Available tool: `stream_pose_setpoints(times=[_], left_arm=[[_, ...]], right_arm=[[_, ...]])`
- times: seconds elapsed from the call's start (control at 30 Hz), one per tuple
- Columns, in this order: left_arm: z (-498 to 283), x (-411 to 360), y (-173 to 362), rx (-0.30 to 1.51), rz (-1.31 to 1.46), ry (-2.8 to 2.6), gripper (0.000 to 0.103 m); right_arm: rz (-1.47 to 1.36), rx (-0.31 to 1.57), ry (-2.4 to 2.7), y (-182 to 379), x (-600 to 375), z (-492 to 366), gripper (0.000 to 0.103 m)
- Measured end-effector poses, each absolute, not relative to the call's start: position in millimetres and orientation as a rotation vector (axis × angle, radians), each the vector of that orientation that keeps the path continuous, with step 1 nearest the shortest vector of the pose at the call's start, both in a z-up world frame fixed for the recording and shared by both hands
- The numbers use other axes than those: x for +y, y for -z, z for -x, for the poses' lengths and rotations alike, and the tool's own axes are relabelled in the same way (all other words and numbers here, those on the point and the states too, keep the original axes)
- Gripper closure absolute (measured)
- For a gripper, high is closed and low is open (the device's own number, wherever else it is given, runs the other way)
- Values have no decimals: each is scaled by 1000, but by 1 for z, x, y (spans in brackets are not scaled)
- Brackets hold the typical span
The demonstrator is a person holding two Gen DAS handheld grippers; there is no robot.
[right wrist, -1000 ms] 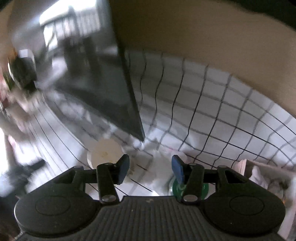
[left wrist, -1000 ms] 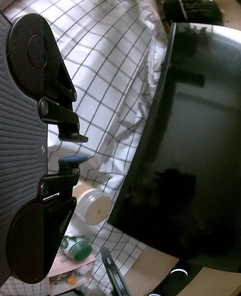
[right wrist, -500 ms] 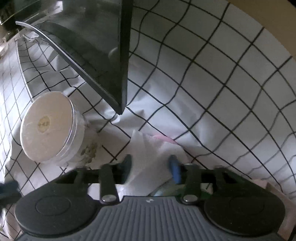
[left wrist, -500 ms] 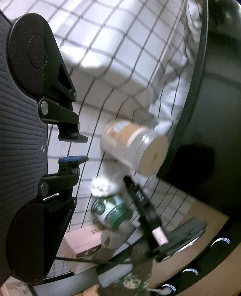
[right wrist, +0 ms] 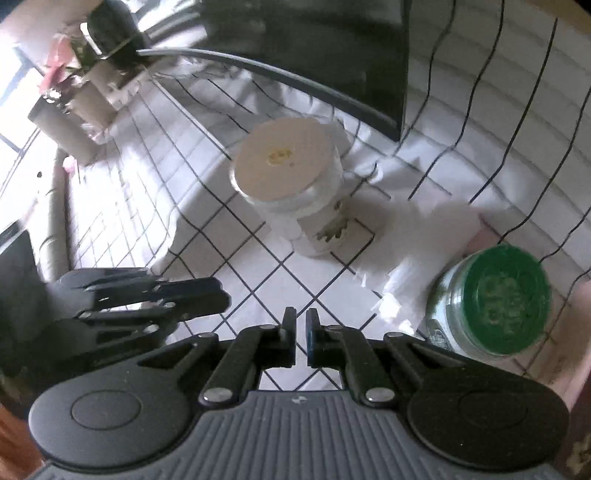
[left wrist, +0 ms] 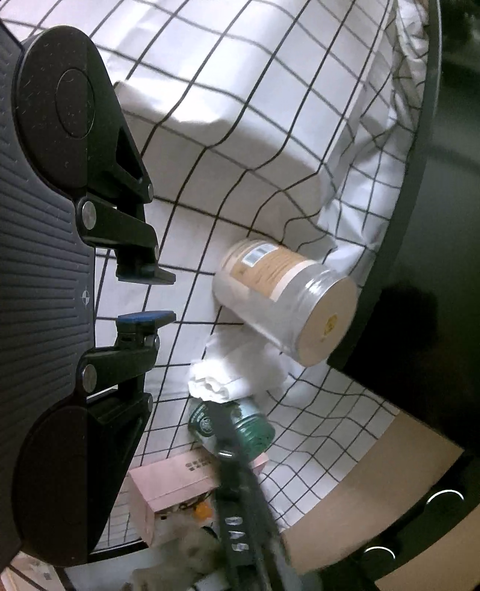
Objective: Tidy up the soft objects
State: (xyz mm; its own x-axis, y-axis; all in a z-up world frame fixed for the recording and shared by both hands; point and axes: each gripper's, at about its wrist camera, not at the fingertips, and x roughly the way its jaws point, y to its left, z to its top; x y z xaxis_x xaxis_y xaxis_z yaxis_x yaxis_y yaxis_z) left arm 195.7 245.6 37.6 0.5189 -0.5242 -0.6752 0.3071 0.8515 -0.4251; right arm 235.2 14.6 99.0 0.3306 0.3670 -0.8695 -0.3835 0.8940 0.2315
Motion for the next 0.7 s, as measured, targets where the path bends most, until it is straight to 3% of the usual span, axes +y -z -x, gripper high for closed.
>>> stream_pose_setpoints(times=[0.03,0.13,0.17,0.53,0.6,0.67,0.7], left_arm=[[-197,243,-37,903,262,497,87],[-199,234,-36,930,253,466,87],[-199,232,-36,937,257,467,87],[-205,276,-38,869,333,359,87],[-205,281,-36,878,337,342,87],[-205,284,-35,885,345,336,87],[-205,285,-34,888,350,336,87]], right_arm=[[72,1087,-453,-103,16,-233,90],[234,969,-354,-115,22,-233,46],[272,943,-330,-115,23,-236,45],[647,932,-201,-41,62,-265,49],[586,981,-218,-36,59,-276,58],[521,1010,-236,-37,58,-283,85],[492,1028,-257,-38,58,-283,87]])
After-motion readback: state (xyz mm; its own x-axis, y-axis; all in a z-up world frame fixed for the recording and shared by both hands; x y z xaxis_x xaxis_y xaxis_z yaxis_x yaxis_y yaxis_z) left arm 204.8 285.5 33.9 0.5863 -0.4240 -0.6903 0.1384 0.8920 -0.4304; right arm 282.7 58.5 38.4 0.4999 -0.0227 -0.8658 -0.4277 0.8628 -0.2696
